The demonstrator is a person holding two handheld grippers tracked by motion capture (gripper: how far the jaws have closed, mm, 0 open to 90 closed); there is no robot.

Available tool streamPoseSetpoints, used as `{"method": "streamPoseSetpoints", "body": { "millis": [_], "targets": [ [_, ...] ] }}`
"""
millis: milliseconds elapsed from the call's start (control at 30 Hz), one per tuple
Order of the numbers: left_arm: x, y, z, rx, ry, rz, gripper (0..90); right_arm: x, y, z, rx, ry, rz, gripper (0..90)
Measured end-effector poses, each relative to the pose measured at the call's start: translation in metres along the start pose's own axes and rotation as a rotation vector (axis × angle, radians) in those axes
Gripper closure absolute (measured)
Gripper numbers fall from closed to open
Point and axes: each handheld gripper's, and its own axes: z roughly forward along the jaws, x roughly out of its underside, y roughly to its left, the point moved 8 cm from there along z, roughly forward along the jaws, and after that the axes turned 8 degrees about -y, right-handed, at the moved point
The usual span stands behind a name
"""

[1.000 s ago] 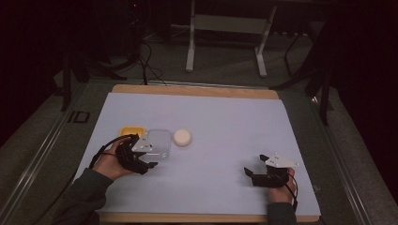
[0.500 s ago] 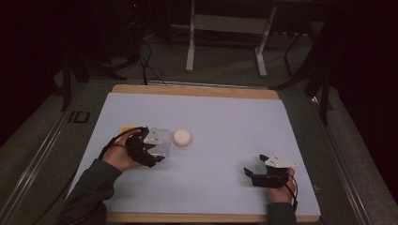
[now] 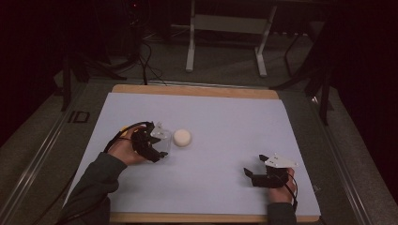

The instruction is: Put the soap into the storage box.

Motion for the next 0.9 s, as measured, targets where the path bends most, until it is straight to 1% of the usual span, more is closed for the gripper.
{"method": "streamPoseSetpoints", "body": {
  "millis": [233, 300, 367, 733, 900],
  "targets": [
    [-0.002, 0.007, 0.002, 0.003, 0.004, -0.006, 30.3, 0.000, 0.000, 0.000, -0.001, 0.000, -0.001, 14.4],
    [-0.003, 0.008, 0.003, 0.017, -0.004, -0.009, 29.4, 0.000, 0.000, 0.000, -0.001, 0.000, -0.001, 14.4],
    [-0.004, 0.009, 0.003, 0.022, -0.008, -0.009, 29.1, 0.000, 0.000, 0.000, 0.000, 0.002, -0.003, 14.4],
    [-0.010, 0.017, 0.009, 0.029, 0.003, -0.009, 29.1, 0.000, 0.000, 0.000, 0.000, 0.003, -0.003, 14.4],
    [-0.013, 0.019, 0.010, 0.029, -0.008, -0.011, 29.1, 0.000, 0.000, 0.000, -0.001, 0.003, -0.005, 14.4]
  ]
}}
